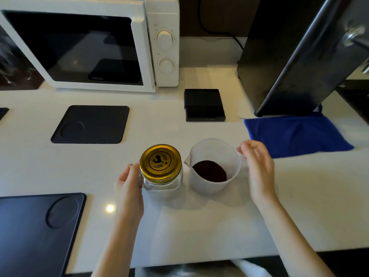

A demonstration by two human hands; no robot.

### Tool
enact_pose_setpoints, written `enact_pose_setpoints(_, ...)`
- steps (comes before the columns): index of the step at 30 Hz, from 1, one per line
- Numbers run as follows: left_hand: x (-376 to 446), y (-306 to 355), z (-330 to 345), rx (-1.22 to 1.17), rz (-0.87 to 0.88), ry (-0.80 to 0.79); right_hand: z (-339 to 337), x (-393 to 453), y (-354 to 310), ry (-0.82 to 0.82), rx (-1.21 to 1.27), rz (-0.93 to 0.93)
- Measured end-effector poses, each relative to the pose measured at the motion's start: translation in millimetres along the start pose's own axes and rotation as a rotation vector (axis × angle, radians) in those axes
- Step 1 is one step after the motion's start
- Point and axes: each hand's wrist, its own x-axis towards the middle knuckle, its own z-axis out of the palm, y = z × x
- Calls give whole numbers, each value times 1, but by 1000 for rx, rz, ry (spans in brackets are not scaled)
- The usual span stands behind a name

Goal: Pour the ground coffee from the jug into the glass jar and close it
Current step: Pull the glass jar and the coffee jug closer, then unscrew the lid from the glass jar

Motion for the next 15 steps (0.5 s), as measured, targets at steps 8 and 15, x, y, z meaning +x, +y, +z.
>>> enact_pose_setpoints(8,-6,-9,0,144,117,19,22,3,-46,-499,-420,-488)
enact_pose_setpoints(15,-21,-22,-2,64,137,-88,74,-9,-56,-906,-819,-740)
